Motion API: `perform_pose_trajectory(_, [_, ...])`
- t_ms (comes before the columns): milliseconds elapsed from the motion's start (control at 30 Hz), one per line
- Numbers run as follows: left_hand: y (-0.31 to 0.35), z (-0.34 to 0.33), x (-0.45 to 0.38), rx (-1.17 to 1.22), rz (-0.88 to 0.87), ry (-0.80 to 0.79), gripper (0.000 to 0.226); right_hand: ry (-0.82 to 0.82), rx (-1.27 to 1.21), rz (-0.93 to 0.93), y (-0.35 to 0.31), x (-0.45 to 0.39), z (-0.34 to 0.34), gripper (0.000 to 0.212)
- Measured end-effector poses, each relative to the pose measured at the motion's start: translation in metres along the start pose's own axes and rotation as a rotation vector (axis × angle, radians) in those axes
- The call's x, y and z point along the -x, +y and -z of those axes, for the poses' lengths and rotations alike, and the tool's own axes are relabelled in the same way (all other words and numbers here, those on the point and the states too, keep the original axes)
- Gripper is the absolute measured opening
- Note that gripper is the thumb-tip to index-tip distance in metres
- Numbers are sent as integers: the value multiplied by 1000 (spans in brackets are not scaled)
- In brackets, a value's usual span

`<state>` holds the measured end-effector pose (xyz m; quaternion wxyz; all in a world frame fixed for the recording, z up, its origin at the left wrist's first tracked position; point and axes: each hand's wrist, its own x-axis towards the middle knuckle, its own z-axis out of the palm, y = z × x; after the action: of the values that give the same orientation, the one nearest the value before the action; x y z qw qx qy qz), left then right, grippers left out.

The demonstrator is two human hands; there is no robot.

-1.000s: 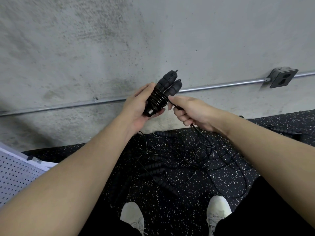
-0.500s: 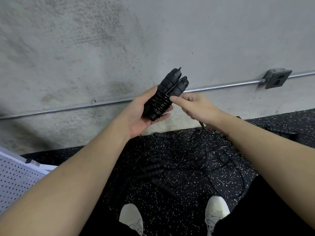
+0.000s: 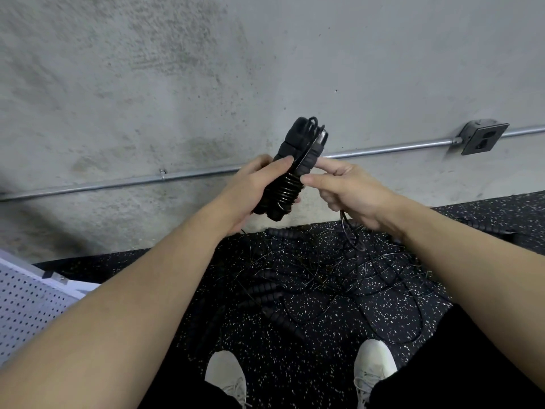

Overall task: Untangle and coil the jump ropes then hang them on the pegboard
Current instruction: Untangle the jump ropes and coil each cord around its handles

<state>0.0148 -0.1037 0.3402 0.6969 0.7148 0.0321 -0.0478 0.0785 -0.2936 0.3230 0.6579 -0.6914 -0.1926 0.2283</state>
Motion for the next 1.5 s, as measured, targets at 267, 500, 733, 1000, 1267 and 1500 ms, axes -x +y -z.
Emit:
perform_pose_trajectory(267, [-5, -8, -6, 198, 60, 151, 53, 56, -55, 54, 1, -12, -12, 36])
perform_pose_trajectory(500, [-8, -4, -9, 234, 19, 179, 59, 51, 131, 31, -1, -7, -11, 7])
perform_pose_trajectory(733, [-5, 11, -13, 266, 44, 114, 57, -173, 252, -41, -1, 2, 18, 23])
perform_pose_trajectory(1000, [-1, 10, -6, 107, 96, -159, 48, -178, 495, -170, 3, 7, 39, 48])
perform_pose_trajectory(1267, [-9, -3, -12, -544, 44, -268, 20, -93, 670, -213, 12, 0, 46, 12])
perform_pose_trajectory(1500, [-15, -19, -17, -1181, 14, -328, 44, -86, 624, -237, 10, -4, 37, 14])
